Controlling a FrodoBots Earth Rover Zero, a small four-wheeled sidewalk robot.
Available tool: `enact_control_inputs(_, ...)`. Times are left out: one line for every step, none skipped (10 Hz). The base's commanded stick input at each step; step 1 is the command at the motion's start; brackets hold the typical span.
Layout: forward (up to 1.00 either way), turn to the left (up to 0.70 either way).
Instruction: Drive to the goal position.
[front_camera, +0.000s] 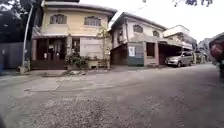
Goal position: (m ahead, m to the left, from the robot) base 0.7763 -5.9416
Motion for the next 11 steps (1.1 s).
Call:
enact_control_inputs(1.00, 0.00)
enact_control_inputs(1.00, 0.00)
enact_control_inputs(1.00, -0.16)
enact_control_inputs(1.00, -0.27)
enact_control_inputs(1.00, -0.27)
enact_control_inputs(1.00, -0.27)
enact_control_inputs(1.00, -0.27)
enact_control_inputs(1.00, -0.27)
enact_control_inputs(1.00, -0.27)
enact_control_inputs(1.00, -0.27)
enact_control_inputs(1.00, -0.27)
